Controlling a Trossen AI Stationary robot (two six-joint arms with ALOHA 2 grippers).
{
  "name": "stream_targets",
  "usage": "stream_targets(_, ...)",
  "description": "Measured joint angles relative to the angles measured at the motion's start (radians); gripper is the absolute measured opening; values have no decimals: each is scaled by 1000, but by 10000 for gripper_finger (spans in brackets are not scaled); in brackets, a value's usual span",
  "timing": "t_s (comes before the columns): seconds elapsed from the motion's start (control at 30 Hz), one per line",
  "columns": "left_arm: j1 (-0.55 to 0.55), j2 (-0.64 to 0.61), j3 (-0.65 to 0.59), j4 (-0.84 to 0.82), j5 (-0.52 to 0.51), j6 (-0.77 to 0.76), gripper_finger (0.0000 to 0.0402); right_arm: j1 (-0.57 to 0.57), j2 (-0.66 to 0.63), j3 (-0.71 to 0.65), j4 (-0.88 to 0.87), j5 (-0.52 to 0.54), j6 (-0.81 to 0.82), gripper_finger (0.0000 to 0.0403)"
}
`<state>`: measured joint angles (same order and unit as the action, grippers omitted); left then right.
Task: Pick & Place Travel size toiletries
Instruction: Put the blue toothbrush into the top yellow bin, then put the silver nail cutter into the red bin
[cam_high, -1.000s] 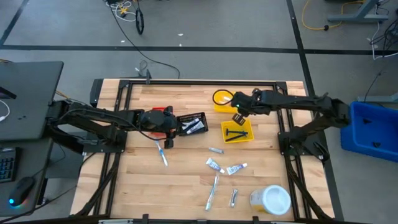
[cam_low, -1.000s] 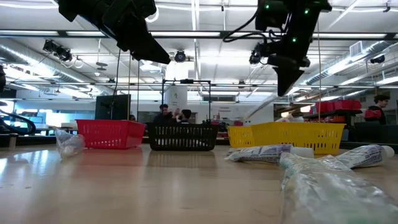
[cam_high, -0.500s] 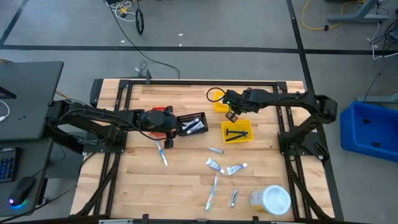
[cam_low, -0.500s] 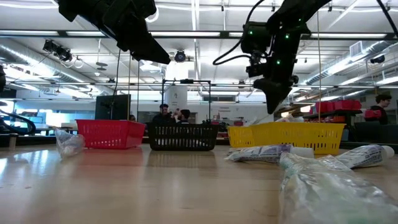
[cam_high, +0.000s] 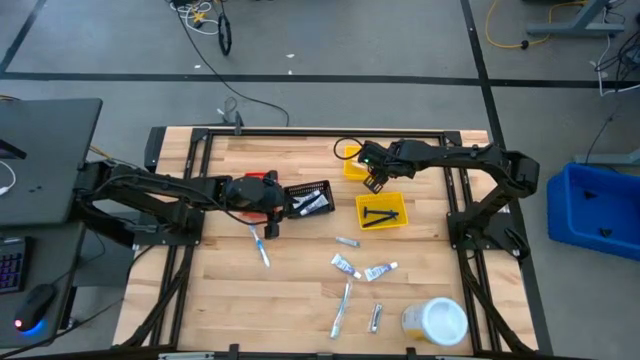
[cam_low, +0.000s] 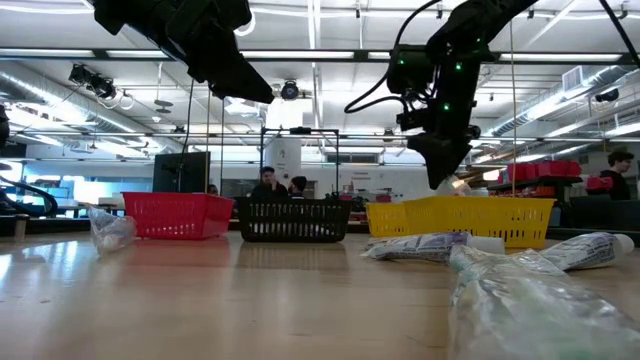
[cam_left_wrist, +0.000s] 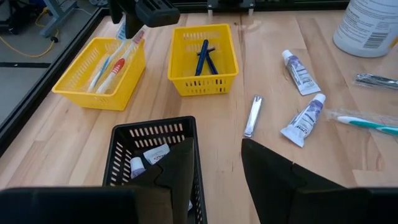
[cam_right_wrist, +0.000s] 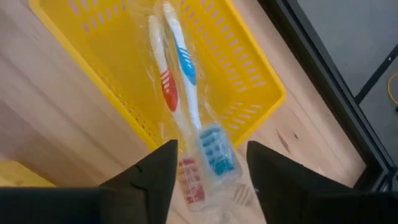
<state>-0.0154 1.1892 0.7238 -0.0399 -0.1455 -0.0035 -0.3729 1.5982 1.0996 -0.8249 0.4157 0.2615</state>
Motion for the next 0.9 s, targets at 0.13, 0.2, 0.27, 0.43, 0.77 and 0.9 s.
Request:
stream_targets(0.13,0,0,0,0,0,-1,142,14,-1,0,3,2,-1,226)
stream_targets(0.2,0,0,0,0,0,-1,142,23,-1,2,-3,2,-34,232)
stream_targets(0.27,0,0,0,0,0,-1,142,33,-1,15,-29,1,-45,234)
stream_targets(0.43,0,6,0,3,0,-1,142,66,-1,93,-122,0,-7,219)
stream_targets(0.77,0,48,0,5,0,-2,142,134,-3,214,-154,-352,42,175)
stream_targets(0.9,-1,65,1,35,0,-8,142,174,-3,217,-135,-492,42,166)
